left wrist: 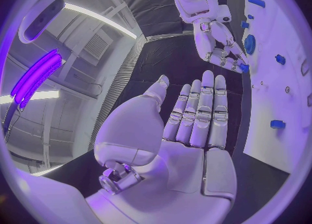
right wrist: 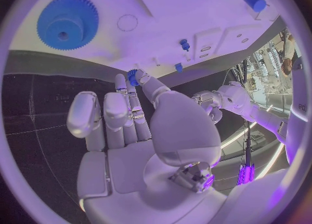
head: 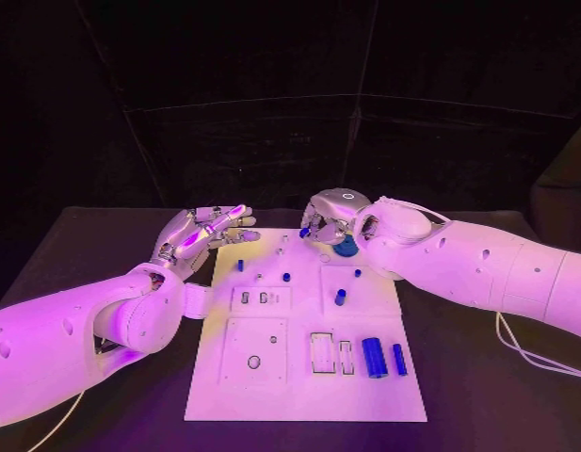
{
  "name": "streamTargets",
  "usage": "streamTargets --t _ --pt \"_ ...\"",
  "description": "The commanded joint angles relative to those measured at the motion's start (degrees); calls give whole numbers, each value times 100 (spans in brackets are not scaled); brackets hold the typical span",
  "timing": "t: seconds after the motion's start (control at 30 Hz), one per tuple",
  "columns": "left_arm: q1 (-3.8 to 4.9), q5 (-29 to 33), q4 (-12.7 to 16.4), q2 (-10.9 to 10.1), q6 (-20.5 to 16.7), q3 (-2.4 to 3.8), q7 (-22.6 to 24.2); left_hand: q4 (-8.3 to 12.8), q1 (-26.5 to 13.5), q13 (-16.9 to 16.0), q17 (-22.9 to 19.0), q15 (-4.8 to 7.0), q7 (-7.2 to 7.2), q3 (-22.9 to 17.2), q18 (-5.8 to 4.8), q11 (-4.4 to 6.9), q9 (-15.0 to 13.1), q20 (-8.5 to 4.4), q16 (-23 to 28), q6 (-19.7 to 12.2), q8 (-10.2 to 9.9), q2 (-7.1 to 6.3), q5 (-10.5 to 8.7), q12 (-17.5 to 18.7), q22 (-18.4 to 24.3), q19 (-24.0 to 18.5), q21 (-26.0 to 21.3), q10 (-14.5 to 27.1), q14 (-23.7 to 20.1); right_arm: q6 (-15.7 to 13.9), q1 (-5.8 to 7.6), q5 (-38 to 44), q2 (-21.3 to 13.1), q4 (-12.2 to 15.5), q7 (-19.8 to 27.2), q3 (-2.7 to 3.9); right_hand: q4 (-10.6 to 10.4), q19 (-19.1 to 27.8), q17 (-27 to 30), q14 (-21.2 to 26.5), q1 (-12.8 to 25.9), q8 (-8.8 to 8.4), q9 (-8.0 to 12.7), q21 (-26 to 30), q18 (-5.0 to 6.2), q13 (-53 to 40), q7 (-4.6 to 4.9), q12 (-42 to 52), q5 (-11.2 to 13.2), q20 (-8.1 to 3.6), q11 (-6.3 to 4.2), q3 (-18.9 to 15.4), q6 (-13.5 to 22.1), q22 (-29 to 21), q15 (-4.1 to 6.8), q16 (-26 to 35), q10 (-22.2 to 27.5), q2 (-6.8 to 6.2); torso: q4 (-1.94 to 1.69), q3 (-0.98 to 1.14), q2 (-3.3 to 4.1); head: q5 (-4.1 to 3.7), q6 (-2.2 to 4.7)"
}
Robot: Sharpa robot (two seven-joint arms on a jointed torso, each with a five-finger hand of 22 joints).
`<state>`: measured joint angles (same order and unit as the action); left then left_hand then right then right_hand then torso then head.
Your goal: Assemble the parts on the task board
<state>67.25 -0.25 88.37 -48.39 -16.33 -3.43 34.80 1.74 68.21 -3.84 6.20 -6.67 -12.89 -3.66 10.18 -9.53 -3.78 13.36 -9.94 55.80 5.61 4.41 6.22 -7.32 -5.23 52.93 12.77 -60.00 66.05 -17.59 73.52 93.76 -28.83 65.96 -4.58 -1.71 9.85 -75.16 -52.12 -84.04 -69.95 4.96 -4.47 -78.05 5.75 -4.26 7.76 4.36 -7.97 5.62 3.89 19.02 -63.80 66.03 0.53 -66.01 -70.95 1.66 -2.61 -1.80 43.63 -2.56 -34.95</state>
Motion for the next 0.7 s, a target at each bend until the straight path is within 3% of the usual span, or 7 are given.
streamTargets --t 0.03,0.3,0.7 --pt "8 -38 -5 9 95 3 16 48 38 6 9 -8 -5 -1 43 -10 6 5 30 46 -41 24 22 28 11 54 2 -27 53 -239 19 -86 115 -130 -72 7 -43 -34 -15 -126 -1 10 -2 -42 -87 -4 -2 -11 -4 -7 -1 -1 -19 13 24 -44 -16 20 -6 -2 10 7 -12" --pt "12 -38 8 5 95 3 11 54 43 6 10 -8 -5 -8 43 -9 6 5 34 47 -43 27 22 30 14 56 0 -28 54 -42 23 -101 412 -428 -78 8 -48 -38 -24 -125 -9 5 -1 -49 -89 -3 -1 -17 -12 -8 0 7 -16 23 24 -56 -11 10 10 -2 25 53 -25" --pt "19 -38 25 1 102 3 -1 70 53 6 13 -7 -5 -23 43 -9 6 4 42 48 -47 31 21 36 20 61 -6 -29 56 210 23 -85 620 -645 -88 7 -56 -42 -38 -126 -11 1 0 -54 -90 -2 2 -22 -12 -8 2 12 -13 31 23 -69 -7 3 7 -6 29 79 -66"
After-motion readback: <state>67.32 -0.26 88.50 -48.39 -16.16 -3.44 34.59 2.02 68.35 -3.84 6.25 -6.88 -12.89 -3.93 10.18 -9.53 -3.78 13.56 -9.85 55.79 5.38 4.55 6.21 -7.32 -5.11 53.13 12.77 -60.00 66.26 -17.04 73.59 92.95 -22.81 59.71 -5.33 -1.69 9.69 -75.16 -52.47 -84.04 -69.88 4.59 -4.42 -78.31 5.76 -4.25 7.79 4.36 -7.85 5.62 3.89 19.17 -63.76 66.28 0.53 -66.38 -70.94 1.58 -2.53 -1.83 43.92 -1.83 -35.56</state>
